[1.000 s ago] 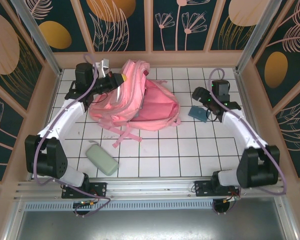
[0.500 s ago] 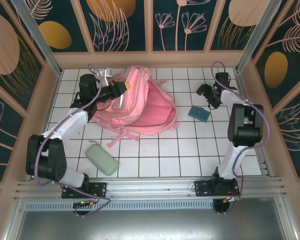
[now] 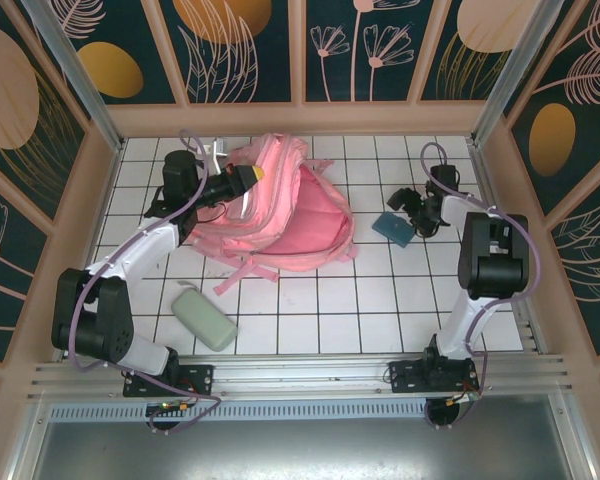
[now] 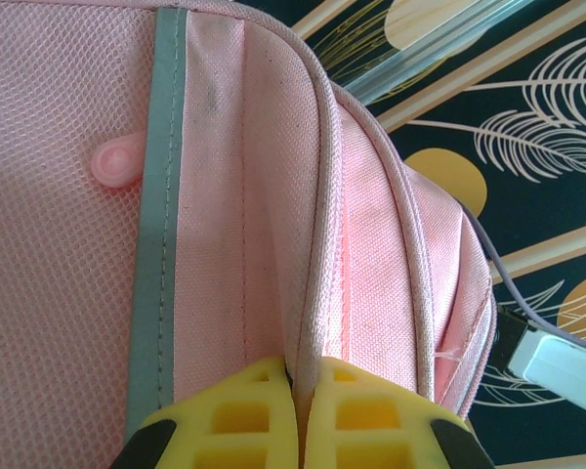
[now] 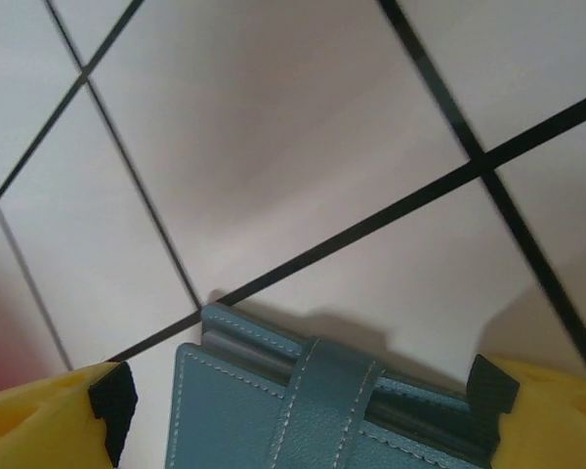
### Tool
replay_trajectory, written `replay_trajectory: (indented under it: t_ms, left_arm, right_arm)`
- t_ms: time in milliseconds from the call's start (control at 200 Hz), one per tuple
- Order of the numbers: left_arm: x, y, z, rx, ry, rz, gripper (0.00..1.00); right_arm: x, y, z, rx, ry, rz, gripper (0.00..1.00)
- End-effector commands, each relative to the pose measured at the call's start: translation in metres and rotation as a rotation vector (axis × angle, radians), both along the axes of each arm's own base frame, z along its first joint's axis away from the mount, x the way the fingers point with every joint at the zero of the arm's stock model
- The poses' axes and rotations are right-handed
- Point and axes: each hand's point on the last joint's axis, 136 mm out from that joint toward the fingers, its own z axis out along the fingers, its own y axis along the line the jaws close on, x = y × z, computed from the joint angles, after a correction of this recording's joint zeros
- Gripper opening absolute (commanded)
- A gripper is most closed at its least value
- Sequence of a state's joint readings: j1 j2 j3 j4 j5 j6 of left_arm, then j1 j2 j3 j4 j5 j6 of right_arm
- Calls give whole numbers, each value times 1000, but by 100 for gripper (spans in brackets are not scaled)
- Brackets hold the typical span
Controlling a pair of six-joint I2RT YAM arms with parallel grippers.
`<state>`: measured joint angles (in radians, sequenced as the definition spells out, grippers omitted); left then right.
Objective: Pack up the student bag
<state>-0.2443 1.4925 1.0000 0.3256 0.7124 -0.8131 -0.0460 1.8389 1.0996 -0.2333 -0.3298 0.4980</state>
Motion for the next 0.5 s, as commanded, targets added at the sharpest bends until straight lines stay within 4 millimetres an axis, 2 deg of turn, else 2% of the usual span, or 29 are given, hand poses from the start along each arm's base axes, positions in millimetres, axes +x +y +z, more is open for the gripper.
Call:
replay_trajectory:
  t_ms: [0,110,190,315,410,495]
  left_arm:
    - [5,-2,8,2,-68,5,0]
    - [6,-3,3,6,-56,3,0]
    - [8,-4,-3,8,-39,3,0]
    - [9,-5,-10,11,-23,0,0]
    - [8,-5,-10,15,-23,-1,0]
    - [9,-5,-8,16,-28,2,0]
  right_arm:
    - [-26,29,3,114,19,67,90]
    - [-42,62,15,153,-17,173,90]
    - [-50,74,21,163,-28,212,90]
    - [-53,66,22,133,-10,189,89]
    - [-56,50,17,50,8,142,89]
    - [-60,49,13,47,7,140,89]
